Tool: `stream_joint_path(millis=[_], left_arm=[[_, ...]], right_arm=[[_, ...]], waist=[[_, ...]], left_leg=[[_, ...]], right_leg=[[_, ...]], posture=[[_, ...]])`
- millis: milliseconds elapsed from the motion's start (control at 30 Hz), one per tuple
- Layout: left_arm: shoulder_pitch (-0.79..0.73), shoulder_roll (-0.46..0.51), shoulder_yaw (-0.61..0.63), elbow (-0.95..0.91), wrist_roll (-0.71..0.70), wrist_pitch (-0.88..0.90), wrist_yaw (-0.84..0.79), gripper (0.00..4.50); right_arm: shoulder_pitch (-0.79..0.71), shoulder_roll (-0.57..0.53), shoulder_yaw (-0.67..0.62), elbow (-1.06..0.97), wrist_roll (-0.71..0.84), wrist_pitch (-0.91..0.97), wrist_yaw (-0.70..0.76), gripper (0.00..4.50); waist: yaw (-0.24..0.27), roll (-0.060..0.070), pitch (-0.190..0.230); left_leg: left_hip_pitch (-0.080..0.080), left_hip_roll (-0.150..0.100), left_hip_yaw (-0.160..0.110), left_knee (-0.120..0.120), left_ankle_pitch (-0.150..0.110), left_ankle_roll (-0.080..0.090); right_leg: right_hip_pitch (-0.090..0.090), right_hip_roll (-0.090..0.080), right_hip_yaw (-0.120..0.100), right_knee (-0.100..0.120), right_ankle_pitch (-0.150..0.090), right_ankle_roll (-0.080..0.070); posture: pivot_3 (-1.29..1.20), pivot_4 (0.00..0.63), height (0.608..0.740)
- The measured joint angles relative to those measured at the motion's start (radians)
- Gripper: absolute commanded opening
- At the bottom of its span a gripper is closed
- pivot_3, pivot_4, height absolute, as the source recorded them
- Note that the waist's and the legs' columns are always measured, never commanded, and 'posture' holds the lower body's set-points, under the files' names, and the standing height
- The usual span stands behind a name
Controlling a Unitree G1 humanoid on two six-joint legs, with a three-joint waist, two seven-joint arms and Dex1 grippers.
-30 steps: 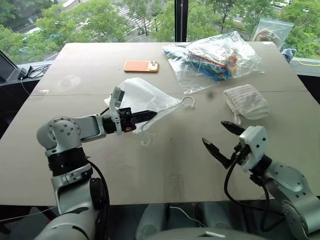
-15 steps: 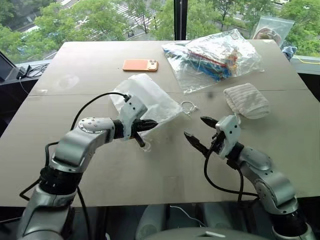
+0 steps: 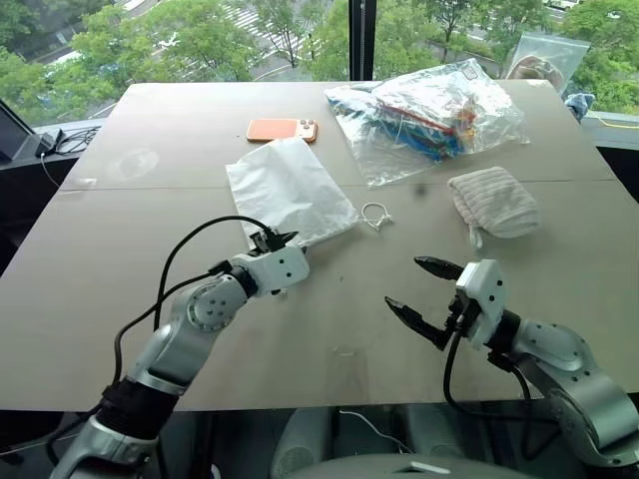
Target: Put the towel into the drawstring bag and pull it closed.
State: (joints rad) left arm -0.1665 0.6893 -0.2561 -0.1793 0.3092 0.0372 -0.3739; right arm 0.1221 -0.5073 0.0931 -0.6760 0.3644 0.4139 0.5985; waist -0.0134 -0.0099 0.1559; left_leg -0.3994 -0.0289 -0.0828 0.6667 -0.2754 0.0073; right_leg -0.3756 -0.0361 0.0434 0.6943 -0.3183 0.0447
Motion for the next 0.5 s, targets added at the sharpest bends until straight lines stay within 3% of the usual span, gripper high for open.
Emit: stream_joint_path(millis=[133,467,500], left_arm=[[-0.024,-0.08,-0.016,0.056,0.138,-0.001,0.117,1.5],[-0.09,-0.202,-0.042,0.151,0.267,-0.014,0.229,1.5],[-0.108,-0.213,-0.041,0.171,0.268,-0.014,0.232,1.27]], right_arm=[[0.057,-0.025,-0.053,-0.057,0.035,0.033,-0.008,4.5],[0.068,-0.041,-0.097,-0.084,0.067,0.073,-0.03,4.5],[0.068,-0.042,-0.099,-0.093,0.067,0.078,-0.032,4.5]], waist=[[0.002,0.0,0.0],[0.002,-0.001,-0.001],[0.002,-0.001,-0.001]], left_leg=[[0.0,0.0,0.0,0.0,0.0,0.0],[0.0,0.0,0.0,0.001,0.0,0.0],[0.0,0.0,0.0,0.001,0.0,0.0]], right_leg=[[0.0,0.0,0.0,0.0,0.0,0.0],[0.0,0.001,0.0,0.001,0.0,0.0],[0.001,0.001,-0.001,0.001,0.0,0.0]], posture=[[0.0,0.15,0.74],[0.0,0.15,0.74],[0.0,0.15,0.74]])
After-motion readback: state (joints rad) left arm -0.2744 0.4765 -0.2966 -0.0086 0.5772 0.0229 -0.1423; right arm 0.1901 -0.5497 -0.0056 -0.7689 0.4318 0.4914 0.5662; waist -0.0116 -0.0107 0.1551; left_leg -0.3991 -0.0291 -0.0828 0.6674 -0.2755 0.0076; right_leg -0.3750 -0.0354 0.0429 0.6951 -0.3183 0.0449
